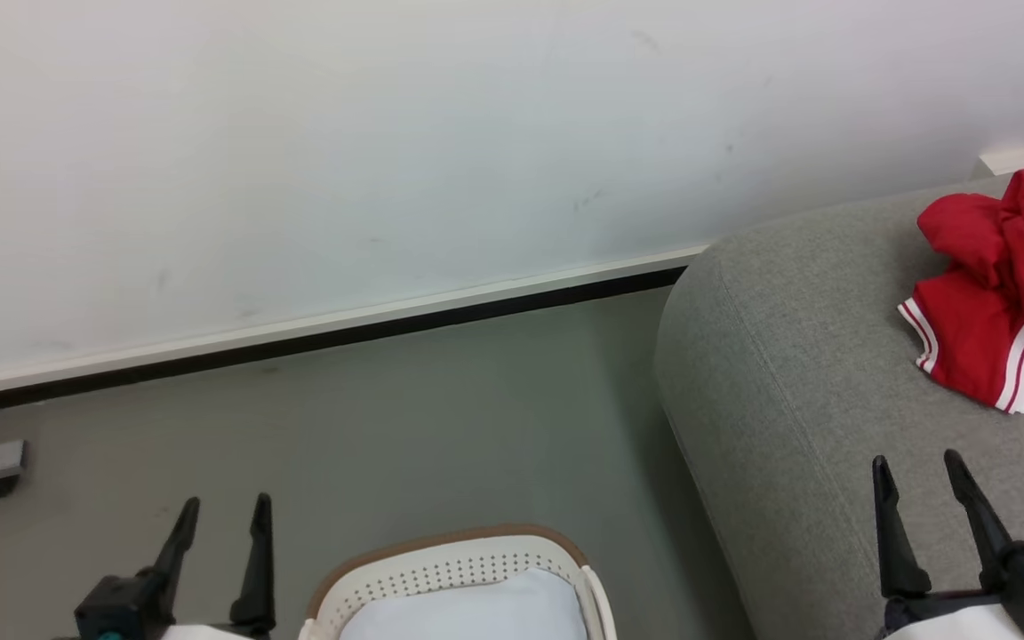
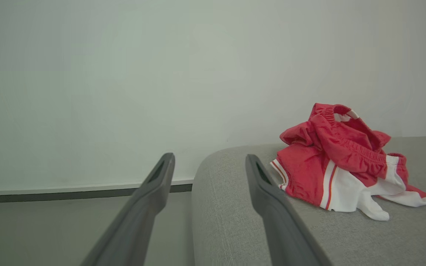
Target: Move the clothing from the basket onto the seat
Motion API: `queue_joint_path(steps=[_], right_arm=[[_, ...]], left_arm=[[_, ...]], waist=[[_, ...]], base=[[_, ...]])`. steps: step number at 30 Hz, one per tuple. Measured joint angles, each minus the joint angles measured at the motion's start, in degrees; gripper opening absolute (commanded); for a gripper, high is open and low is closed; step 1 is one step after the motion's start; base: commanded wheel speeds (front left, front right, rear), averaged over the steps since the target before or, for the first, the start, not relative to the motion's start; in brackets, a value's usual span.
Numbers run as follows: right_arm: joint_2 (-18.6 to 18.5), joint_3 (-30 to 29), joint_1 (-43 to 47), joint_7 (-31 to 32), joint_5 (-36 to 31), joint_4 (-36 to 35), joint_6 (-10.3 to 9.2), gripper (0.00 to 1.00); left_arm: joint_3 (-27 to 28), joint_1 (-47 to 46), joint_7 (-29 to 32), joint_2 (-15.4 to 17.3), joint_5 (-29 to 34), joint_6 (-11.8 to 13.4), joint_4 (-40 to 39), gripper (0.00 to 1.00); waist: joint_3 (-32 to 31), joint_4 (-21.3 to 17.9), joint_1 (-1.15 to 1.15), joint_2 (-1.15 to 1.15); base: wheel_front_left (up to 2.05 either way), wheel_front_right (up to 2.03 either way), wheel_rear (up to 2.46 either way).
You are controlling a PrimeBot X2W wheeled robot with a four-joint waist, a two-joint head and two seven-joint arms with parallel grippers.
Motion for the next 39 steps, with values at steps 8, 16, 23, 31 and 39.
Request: queue_joint_path(steps=[8,16,23,31,39], right_arm=[[0.7,2.1,3.5,0.0,-1.5,1.0,0.00,1.00],[0.7,3.3,4.4,0.0,-1.5,1.7,0.00,1.00],[0.7,3.6,4.5,0.0,-1.5,1.9,0.00,1.00],[0.7,4.9,4.3,0.0,-0.9,2.5,0.00,1.00],[0.7,5.9,3.8,0.0,0.2,2.9,0.00,1.00]], left_arm=[[6.5,2.4,0.0,-3.9,2.9,-2.6,1.1,1.00],[11.4,3.7,0.0,-6.9,5.8,-5.6,2.3,1.00],[13.7,4.4,0.0,-8.8,8.1,-7.4,2.7,1.00],[15.3,4.3,0.0,-10.2,9.6,-9.0,2.9,1.00],[16.7,4.1,0.0,-10.8,11.0,-10.2,3.4,1.00]], waist=[[-1.6,1.6,0.01,0.00],[-2.7,1.9,0.01,0.00],[-3.0,1.9,0.02,0.00],[-2.9,2.0,0.02,0.00],[-2.8,2.2,0.02,0.00]], base=[[0.00,0.00,0.00],[0.00,0.00,0.00],[0.00,0.00,0.00],[0.00,0.00,0.00],[0.00,0.00,0.00]])
